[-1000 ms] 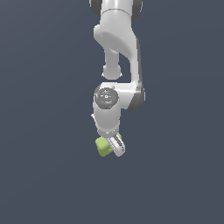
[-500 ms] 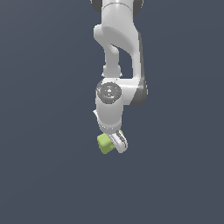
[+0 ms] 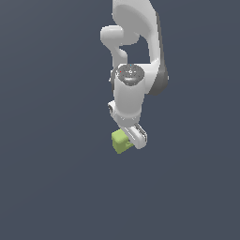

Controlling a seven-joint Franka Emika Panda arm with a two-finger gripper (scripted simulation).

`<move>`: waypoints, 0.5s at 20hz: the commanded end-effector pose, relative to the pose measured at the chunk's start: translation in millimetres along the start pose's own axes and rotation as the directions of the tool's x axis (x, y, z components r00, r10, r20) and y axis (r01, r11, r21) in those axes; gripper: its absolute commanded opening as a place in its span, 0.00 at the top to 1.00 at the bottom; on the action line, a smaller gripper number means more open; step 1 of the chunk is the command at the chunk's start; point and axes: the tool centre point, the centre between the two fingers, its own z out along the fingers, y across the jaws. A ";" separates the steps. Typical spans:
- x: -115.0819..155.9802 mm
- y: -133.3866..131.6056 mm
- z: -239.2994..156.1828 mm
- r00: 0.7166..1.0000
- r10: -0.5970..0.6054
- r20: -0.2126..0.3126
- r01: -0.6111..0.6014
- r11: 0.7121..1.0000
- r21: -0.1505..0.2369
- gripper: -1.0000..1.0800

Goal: Pick up the object and move it to a goal position.

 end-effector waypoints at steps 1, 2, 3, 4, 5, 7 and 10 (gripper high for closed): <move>-17.6 3.9 -19.1 1.000 -0.001 -0.001 0.001 1.000 0.002 1.00; -24.9 5.6 -26.8 1.000 -0.001 -0.001 0.001 1.000 0.002 1.00; -32.2 7.4 -34.6 1.000 -0.001 -0.001 0.001 1.000 0.002 1.00; -39.6 9.1 -42.5 1.000 -0.001 -0.001 0.001 1.000 0.002 1.00; -46.8 10.8 -50.2 1.000 -0.001 -0.001 0.001 1.000 0.002 1.00; -61.0 14.0 -65.5 1.000 -0.001 -0.001 0.001 1.000 0.002 1.00; -80.0 18.2 -86.2 1.000 -0.001 -0.002 0.001 1.000 0.002 1.00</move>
